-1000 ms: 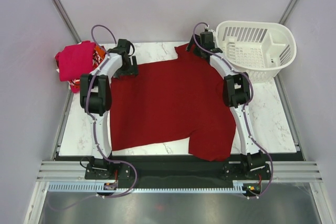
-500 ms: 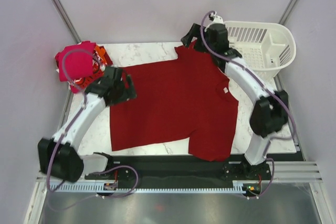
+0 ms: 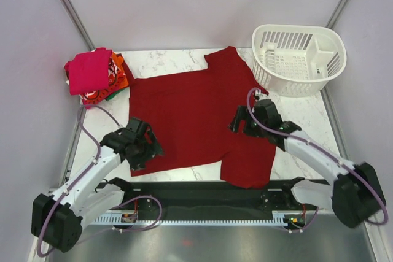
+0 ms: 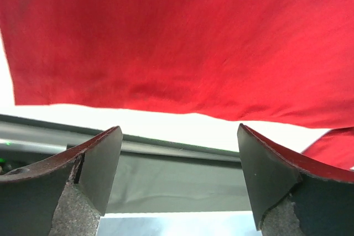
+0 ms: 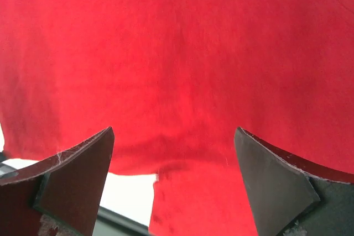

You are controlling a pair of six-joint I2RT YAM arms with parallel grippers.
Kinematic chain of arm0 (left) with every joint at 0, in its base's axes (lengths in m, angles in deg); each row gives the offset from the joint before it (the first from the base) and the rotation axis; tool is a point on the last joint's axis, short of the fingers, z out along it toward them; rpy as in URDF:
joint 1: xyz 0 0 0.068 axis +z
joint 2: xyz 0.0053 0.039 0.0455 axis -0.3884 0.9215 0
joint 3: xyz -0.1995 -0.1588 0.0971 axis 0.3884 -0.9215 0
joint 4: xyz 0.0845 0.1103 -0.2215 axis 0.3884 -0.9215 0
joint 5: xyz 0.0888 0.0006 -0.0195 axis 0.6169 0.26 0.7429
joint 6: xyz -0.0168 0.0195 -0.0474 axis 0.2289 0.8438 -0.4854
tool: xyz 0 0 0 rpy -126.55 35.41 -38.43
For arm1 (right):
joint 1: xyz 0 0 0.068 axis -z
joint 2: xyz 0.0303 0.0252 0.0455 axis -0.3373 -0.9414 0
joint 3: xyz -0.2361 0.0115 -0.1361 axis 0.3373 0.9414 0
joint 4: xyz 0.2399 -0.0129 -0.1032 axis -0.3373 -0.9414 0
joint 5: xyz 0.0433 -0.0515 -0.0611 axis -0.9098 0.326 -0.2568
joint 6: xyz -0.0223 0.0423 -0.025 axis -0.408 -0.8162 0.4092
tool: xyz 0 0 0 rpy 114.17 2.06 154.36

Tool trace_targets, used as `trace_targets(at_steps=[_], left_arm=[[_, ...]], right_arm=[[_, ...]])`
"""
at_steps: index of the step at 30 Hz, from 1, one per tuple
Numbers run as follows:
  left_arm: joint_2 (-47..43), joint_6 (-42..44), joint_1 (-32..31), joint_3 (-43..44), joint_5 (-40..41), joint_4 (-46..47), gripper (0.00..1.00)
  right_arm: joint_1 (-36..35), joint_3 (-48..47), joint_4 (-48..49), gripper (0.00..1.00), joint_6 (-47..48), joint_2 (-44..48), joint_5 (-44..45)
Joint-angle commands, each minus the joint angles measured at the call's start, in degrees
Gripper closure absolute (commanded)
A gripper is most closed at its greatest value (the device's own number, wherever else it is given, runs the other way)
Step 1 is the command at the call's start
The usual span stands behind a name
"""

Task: Fold and stack the t-shirts
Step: Fold the tshirt

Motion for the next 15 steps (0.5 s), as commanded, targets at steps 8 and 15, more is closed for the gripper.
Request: trace_targets(at_steps=[8,15], left_arm=[[6.59,-16.71,-8.28,-3.82,12.18,-1.94,0.14],[9.66,-18.82,-8.11,-4.35,17.63,-1.94,0.17]], right_arm=[[-0.53,5.80,-6.87,0.02,-0.16,17.88,3.71],[-0.53,6.50,-8.72,0.02,1.86,18.76,3.79]])
